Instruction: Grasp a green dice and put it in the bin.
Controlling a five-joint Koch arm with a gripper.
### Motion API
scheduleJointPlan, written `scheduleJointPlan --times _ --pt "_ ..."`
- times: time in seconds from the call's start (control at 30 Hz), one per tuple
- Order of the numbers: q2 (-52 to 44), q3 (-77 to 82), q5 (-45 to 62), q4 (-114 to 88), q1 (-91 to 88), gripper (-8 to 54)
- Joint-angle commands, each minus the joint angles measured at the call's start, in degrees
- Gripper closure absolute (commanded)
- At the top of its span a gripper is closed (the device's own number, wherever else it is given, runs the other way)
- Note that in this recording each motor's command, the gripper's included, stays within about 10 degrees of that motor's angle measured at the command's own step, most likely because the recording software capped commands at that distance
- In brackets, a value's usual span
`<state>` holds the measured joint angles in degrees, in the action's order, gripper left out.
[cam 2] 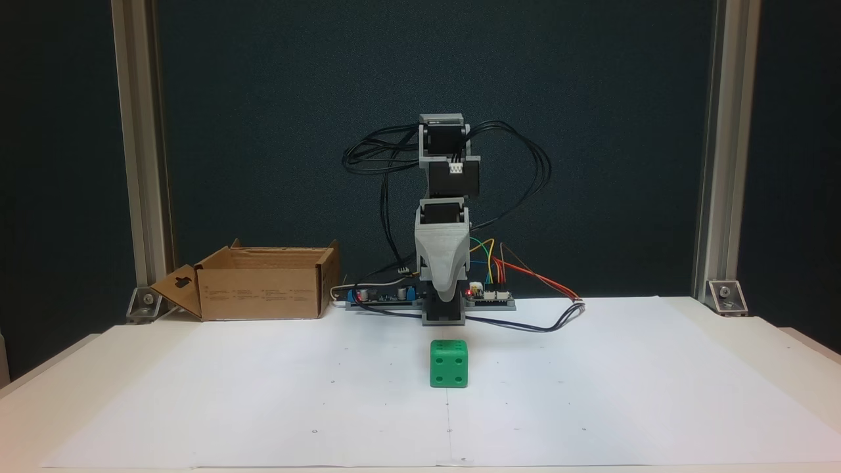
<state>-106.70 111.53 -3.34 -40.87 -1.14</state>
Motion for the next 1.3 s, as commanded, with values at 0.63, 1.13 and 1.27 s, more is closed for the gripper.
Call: scheduleJointPlan --times 0.63,1.13,1.27 --pt "6.86 -3.25 -2.55 2.9 -0.7 2.4" --pt "17.31 -3.25 -4.04 6.33 -2.11 2.4" --pt "19.51 -3.25 -4.13 7.47 -2.02 2.5"
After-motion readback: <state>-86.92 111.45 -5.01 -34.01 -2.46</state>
